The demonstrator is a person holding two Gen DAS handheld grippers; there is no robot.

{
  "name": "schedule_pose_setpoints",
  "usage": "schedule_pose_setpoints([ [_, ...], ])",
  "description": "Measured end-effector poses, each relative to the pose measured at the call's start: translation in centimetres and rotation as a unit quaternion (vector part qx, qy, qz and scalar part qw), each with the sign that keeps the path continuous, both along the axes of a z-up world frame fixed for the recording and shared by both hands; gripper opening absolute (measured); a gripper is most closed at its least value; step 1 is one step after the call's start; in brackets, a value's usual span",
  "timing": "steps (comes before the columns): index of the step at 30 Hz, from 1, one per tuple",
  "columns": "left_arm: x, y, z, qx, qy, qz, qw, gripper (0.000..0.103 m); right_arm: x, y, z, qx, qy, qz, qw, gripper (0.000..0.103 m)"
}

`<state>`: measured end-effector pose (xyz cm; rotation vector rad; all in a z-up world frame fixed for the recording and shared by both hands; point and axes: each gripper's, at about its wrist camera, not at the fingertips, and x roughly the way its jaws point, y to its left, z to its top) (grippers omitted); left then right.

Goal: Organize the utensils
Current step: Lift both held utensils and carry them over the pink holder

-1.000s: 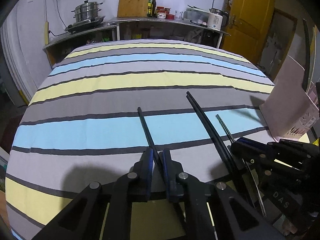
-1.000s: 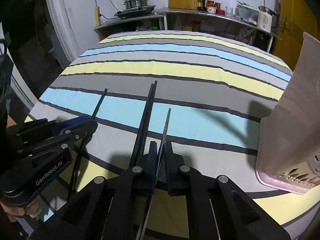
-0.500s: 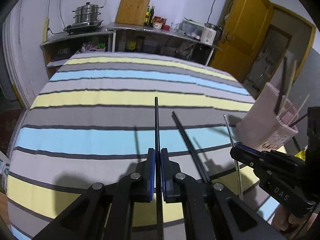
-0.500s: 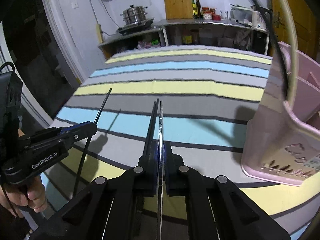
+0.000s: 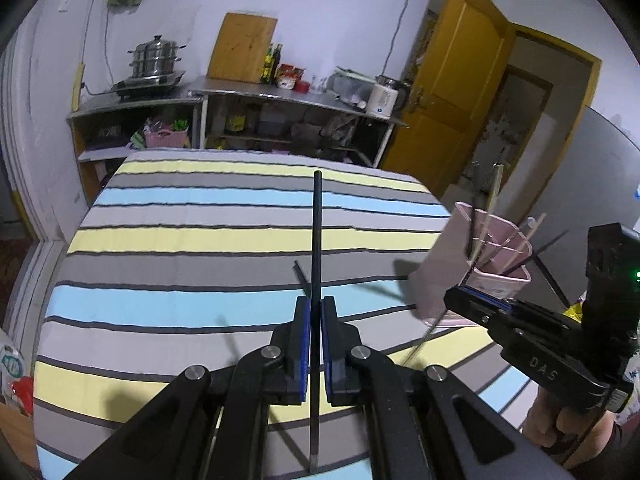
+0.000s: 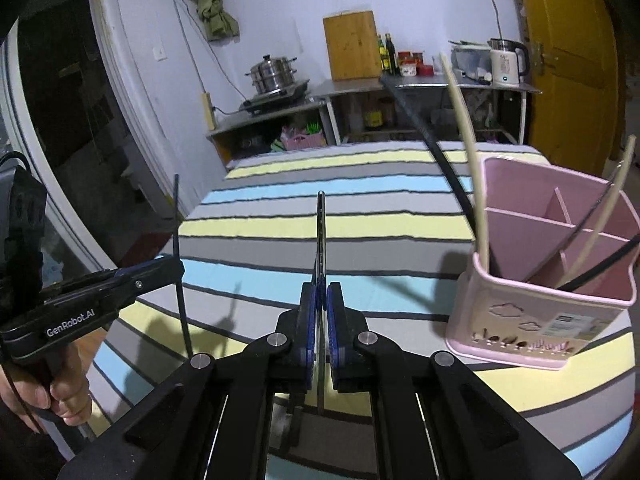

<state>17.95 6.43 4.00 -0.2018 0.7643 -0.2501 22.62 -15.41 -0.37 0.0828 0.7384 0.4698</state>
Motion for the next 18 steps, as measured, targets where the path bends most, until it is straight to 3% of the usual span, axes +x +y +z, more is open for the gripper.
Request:
schedule_pose_setpoints([
  [18,-3.9,-1.7,3.6,-0.018,-0.014,-0.044,0.9988,0.005,-3.3,-2.4,3.3,0.013,-0.035,-0.02,0.999,0.006],
])
